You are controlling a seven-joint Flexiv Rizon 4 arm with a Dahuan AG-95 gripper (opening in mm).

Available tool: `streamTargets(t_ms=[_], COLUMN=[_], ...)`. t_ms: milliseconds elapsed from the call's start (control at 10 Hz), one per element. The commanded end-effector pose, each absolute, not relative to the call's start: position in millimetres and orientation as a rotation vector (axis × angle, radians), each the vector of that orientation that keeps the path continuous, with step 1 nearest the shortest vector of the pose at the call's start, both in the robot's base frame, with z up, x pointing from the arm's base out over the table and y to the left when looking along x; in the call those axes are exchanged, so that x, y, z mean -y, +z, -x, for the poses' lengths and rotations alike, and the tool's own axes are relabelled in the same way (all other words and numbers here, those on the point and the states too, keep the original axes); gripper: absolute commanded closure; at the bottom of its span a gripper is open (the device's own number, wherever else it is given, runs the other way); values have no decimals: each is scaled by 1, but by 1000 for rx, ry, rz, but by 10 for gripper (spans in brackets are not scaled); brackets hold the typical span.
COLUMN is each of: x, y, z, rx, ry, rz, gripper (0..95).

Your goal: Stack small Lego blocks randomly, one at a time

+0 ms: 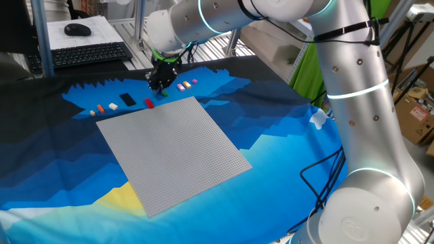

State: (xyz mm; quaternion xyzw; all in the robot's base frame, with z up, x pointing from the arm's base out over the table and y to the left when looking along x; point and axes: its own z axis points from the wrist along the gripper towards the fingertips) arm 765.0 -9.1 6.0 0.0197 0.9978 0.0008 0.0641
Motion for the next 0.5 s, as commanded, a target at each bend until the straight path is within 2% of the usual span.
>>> streamTargets(t_ms=[100, 300, 500], x=[3, -4, 2], y=[21, 43, 51], z=[-755, -734, -726], rx=[-3062, -3105, -3161], ry=[-36, -15, -4], rz=[-80, -134, -136], gripper=[950, 950, 950])
